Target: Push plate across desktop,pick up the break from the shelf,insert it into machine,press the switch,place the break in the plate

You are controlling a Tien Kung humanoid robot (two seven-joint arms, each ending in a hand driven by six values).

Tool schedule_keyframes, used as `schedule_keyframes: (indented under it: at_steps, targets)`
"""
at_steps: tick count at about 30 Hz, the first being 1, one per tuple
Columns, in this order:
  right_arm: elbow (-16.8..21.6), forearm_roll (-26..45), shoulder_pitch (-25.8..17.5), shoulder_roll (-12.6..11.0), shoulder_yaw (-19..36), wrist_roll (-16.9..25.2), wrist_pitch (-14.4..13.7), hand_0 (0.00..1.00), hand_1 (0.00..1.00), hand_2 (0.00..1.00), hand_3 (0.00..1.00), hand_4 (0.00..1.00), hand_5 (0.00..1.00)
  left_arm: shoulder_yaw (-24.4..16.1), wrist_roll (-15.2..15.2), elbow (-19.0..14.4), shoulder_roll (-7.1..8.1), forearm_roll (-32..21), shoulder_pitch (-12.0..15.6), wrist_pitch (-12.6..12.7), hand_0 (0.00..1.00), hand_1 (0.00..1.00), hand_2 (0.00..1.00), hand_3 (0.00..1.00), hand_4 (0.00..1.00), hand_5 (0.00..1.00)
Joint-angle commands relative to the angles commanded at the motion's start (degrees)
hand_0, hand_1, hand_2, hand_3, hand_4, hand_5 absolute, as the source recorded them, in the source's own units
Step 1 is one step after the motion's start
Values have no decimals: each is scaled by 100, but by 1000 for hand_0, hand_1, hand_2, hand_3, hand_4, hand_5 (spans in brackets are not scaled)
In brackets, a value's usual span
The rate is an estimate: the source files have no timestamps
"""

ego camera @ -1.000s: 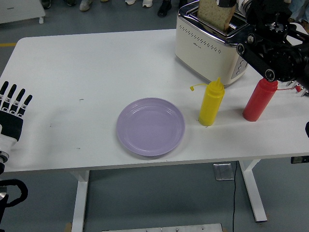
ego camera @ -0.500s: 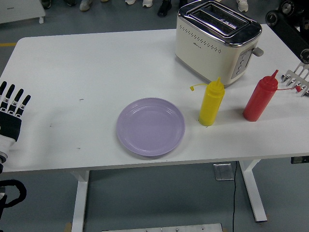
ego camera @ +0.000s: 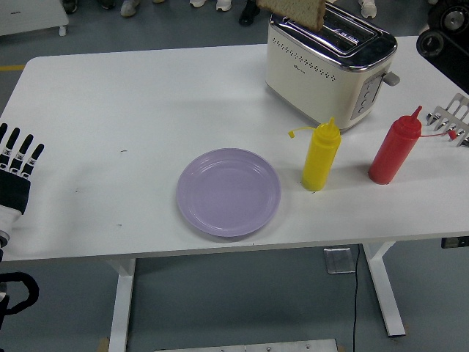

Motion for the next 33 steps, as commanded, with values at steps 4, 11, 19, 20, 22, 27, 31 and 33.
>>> schedule_keyframes:
  at_steps: [4,11,19,20,22,27,31,33]
  targets:
    - [434,439,-12,35,-423,-14,238,187,232,344,454,204,36,-3,-1,5,-8,-1,-6,2,809,859,916,860,638,998]
    - [925,1022,-2,179,-1188,-14,479,187,237,342,453,205,36,-14,-1,16,-17,2,-6,5,809,859,916,860,638,998]
    - [1053,1345,-116,343,-1690,16,529,188,241,339,452,204,37,-18,-1,21,-27,3,-5,6,810,859,916,860,638,998]
    - [1038,1368,-144,373,-1743,21,520,189,242,339,453,204,36,-15,-1,21,-29,3,-10,6,809,859,916,860,638,998]
    - [1021,1394,-174,405,-1795,27,510,189,242,339,453,204,36,-12,0,21,-31,4,-15,6,809,859,916,860,638,998]
    - [893,1454,-294,524,-1894,61,434,201,251,342,455,205,34,-2,-1,23,-37,3,-22,6,809,859,916,860,638,998]
    - [764,1495,-381,607,-1944,92,381,201,251,342,455,205,34,2,-1,22,-45,3,-21,7,809,859,916,860,638,998]
    - [687,1512,-424,639,-1954,109,351,218,258,348,457,207,36,5,-2,22,-47,3,-20,7,809,859,915,861,638,998]
